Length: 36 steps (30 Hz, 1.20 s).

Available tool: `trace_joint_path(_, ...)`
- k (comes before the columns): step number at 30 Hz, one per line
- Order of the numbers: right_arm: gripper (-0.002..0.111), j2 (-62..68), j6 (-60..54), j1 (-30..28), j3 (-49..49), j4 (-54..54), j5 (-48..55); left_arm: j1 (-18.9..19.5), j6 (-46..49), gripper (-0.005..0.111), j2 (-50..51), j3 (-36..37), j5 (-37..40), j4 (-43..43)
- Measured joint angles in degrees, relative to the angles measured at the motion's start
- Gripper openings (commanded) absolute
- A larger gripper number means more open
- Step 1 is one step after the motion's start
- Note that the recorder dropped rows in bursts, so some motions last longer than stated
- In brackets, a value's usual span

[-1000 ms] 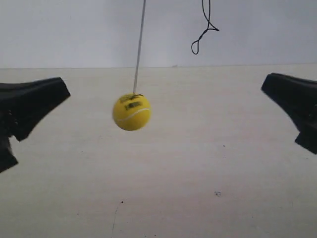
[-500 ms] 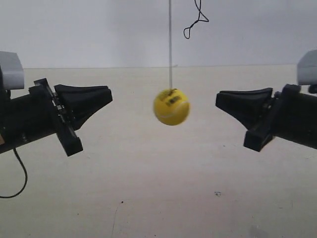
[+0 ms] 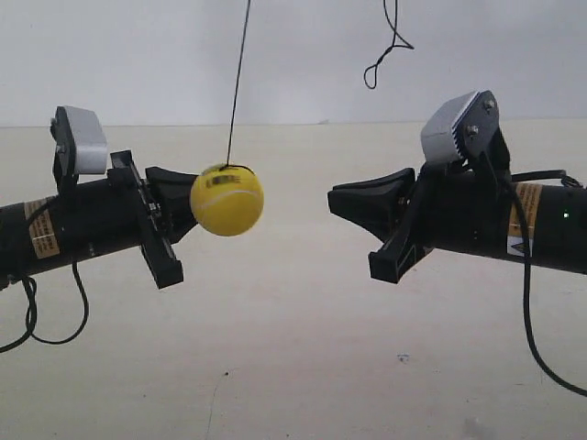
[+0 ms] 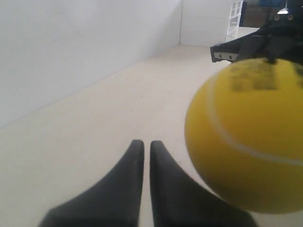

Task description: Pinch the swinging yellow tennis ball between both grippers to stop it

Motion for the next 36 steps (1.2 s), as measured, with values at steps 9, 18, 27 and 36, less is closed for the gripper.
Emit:
trace_joint_path(9, 0.000, 0.04, 0.03, 0.11, 0.00, 0.49, -1.25, 0.00, 0.00, 0.005, 0.10, -0.58, 0.00, 0.92)
trace_joint_path(18, 0.000, 0.04, 1.40, 0.11, 0.00, -0.18, -2.31, -0.64, -0.35, 0.005, 0.10, -0.58, 0.00, 2.52)
trace_joint_path(27, 0.000, 0.04, 1.78, 0.11, 0.00, -0.17, 1.78, -1.36, -0.92, 0.005, 0.10, -0.58, 0.00, 7.89)
trace_joint_path(36, 0.000, 0.04, 4.23, 0.11, 0.00, -3.56, 0.18, -1.36, -1.54, 0.005, 0.10, -0.58, 0.00, 8.67)
